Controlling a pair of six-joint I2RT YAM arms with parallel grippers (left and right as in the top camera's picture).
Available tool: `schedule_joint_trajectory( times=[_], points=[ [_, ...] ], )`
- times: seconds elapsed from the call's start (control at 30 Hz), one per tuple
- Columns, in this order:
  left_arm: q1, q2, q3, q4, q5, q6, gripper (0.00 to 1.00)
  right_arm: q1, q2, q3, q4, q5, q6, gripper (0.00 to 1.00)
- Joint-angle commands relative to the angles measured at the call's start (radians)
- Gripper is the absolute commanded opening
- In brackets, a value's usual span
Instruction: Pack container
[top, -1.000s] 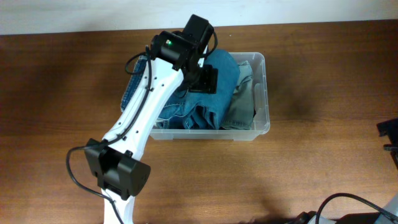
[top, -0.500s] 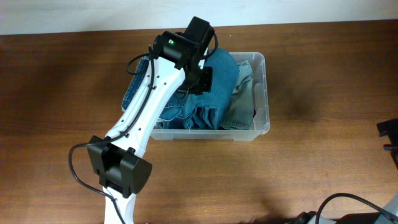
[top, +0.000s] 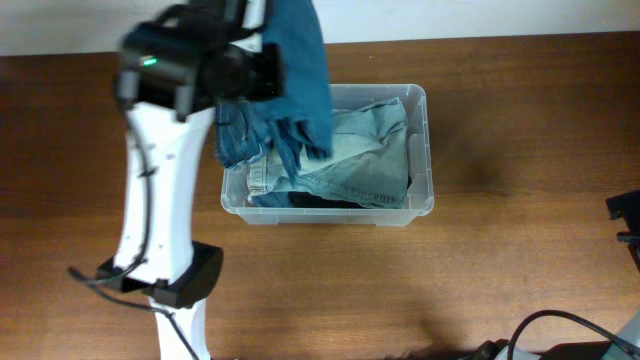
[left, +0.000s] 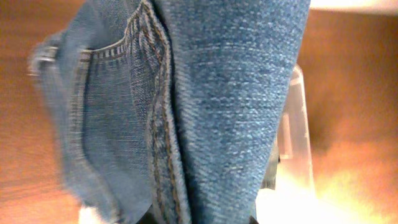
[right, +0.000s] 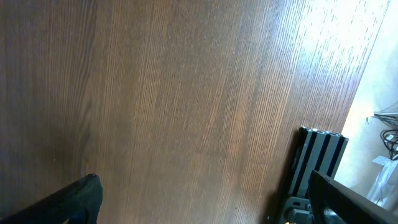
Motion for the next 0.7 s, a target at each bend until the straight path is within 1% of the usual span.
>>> schedule_joint_trajectory(
  times=[0.0, 0.2, 0.43, 0.5, 0.67],
  points=[
    [0.050, -0.121, 0.042, 0.006, 0.035, 0.021, 0.01, -0.003, -0.001, -0.004, 0.000, 0.005, 0.008, 0.98],
    [0.125, -0.212, 0.042, 0.006, 0.029, 0.032, 0.01, -0.003, -0.001, -0.004, 0.000, 0.005, 0.008, 0.98],
    [0.161, -0.267, 0.013, 0.006, 0.029, 0.066, 0.01, -0.003, -0.001, -0.004, 0.000, 0.005, 0.008, 0.98],
    [0.160, -0.283, -0.039, 0.006, 0.029, 0.081, 0.01, -0.003, -0.001, -0.004, 0.000, 0.005, 0.008, 0.98],
    [0.161, -0.312, -0.244, 0.006, 0.027, 0.100, 0.01, -0.003, -0.001, -0.004, 0.000, 0.005, 0.008, 0.98]
  ],
)
